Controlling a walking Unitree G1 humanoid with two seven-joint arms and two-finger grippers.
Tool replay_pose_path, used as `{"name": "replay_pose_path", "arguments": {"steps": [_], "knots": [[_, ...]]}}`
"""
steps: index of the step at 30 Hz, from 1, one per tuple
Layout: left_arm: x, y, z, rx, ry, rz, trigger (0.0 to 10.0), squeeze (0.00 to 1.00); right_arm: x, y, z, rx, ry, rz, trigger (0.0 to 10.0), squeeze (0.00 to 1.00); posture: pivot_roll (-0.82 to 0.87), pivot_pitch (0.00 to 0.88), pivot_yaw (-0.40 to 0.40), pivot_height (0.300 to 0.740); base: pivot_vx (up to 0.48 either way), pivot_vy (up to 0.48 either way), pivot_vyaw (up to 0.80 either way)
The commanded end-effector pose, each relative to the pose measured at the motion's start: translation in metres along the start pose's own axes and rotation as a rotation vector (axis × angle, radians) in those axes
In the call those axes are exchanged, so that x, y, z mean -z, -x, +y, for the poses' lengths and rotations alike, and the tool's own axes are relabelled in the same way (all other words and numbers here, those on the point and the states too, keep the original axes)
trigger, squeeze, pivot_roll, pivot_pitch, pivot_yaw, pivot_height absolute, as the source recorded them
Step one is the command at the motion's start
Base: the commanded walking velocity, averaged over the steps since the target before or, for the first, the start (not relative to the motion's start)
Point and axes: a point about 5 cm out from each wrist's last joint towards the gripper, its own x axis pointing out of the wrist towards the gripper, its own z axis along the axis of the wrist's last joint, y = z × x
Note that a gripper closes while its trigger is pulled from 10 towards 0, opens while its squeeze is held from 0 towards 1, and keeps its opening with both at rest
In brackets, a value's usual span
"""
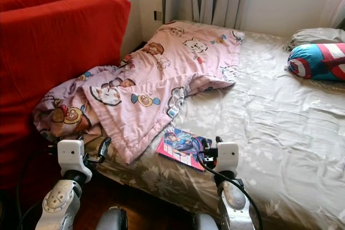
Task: Clean up the room
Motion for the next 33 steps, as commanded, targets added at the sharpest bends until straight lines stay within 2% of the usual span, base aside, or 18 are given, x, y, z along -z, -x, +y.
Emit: {"name": "replay_pose_path", "arguments": {"steps": [1, 33], "knots": [[-0.0041, -0.0029, -0.0029, 0.017, 0.003, -0.009, 10.0, 0.0, -0.0021, -0.0023, 0.0005, -0.003, -0.003, -0.007, 10.0, 0.0, 0.01, 0.002, -0.031, 0.624, 0.304, 0.0, 0.0], [-0.005, 0.0, -0.0027, 0.035, -0.005, 0.003, 10.0, 0.0, 0.0009, -0.0048, 0.0048, 0.018, -0.037, 0.001, 10.0, 0.0, 0.02, 0.034, -0.013, 0.624, 0.32, 0.0, 0.0]]}}
